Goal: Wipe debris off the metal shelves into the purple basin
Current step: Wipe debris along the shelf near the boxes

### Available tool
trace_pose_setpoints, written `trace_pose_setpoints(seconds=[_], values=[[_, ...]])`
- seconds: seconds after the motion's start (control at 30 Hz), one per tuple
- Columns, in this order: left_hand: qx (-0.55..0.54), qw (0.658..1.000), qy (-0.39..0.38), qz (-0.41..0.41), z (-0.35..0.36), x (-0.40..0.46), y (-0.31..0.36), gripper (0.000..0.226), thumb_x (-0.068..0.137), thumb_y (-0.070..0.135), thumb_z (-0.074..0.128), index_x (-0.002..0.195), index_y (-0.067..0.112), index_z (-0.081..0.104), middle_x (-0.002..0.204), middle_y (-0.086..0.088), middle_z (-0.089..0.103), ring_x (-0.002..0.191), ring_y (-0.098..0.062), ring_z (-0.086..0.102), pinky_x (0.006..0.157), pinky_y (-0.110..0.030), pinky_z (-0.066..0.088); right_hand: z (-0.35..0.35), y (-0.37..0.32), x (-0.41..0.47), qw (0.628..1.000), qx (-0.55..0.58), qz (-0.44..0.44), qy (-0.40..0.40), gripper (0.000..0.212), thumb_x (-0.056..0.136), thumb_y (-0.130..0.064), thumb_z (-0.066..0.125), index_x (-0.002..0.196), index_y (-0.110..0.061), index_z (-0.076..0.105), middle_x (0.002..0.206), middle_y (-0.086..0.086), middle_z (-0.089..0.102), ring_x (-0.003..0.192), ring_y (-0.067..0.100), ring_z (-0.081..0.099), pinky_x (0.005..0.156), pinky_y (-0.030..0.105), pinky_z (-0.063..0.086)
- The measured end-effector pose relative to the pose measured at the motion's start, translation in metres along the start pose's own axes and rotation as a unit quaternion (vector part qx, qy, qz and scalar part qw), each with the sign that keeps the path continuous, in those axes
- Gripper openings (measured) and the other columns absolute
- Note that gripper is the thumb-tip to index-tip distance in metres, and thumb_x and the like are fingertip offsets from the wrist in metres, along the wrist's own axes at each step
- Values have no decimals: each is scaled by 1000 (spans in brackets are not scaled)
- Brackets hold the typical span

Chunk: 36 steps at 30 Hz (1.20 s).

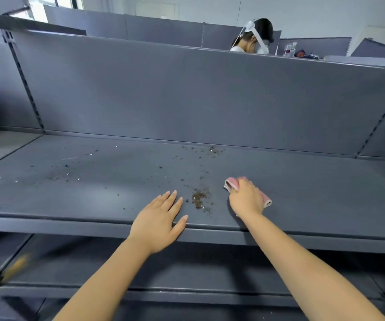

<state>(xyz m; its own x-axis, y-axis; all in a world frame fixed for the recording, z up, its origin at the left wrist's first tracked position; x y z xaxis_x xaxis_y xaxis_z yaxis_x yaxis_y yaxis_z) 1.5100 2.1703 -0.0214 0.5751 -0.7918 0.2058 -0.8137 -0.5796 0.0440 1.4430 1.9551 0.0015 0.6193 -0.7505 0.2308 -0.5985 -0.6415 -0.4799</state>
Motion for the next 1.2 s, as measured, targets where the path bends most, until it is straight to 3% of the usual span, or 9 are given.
trace_pose_setpoints(seconds=[0.13,0.27,0.33,0.4,0.5,0.73,0.87,1.0,1.2], values=[[7,1000,0,11,-2,0,-2,104,84,64,-22,141,12,46,149,-8,39,139,-22,36,112,-29,13,23,-51,-26,995,14,-96,-21,20,90,-10,43,105,-13,56,106,3,61,99,22,56,76,30,36],[17,999,9,32,8,1,-4,69,100,45,13,113,8,70,118,-8,67,109,-24,65,91,-37,49,39,-80,-39,979,44,-187,-71,23,95,-15,40,110,-15,57,111,3,62,104,23,56,80,31,40],[15,1000,0,22,3,-1,-4,80,99,51,3,121,6,65,129,-10,61,118,-25,59,101,-37,39,40,-76,-32,976,86,-163,-113,31,97,-17,37,123,-18,54,119,3,60,108,24,55,88,35,45],[9,1000,-10,24,-1,-1,-7,105,83,66,-23,143,8,41,151,-7,34,140,-21,34,114,-32,7,33,-62,-17,976,118,-128,-133,35,98,-19,34,128,-19,51,120,5,59,106,26,55,89,42,47],[-7,1000,-6,-12,-3,-7,-25,123,61,72,-40,152,14,18,159,0,10,148,-13,6,109,-19,-15,15,-31,15,985,110,-78,-111,32,98,-17,33,123,-14,52,116,10,59,103,33,54,85,46,48],[-5,999,-10,-50,-6,-10,-39,118,66,72,-36,151,13,20,157,3,9,147,-12,10,111,-21,-10,0,30,83,995,53,12,-83,31,96,-17,34,119,-11,53,116,17,59,100,36,58,83,40,48],[32,998,-21,-47,-2,-10,-44,75,101,51,8,123,6,63,131,-8,59,121,-21,57,102,-43,33,14,8,92,995,-13,-54,-86,27,95,-19,35,114,-11,54,112,14,59,99,33,57,74,34,42],[33,998,-15,-60,0,-12,-45,75,101,52,8,125,6,62,133,-9,58,123,-22,55,102,-44,33,37,-38,72,978,-6,-160,-132,24,93,-14,39,113,-11,52,114,12,57,106,32,54,73,33,37],[50,996,-39,-58,-1,-12,-43,78,101,52,7,121,4,65,128,-11,61,118,-25,59,100,-44,35,57,-106,7,918,55,-330,-214,37,98,-14,39,133,-20,50,143,1,46,131,23,42,102,30,32]])
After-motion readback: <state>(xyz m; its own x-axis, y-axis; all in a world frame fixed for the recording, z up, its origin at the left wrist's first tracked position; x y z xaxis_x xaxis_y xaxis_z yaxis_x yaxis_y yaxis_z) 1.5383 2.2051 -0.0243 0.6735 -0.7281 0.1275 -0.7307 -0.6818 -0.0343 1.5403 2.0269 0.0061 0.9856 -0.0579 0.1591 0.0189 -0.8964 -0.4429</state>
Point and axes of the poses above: each hand's wrist, its own x-axis towards the middle knuckle, its own z-axis out of the palm, y = z × x, the point moved 4 cm from there along x, towards the middle knuckle
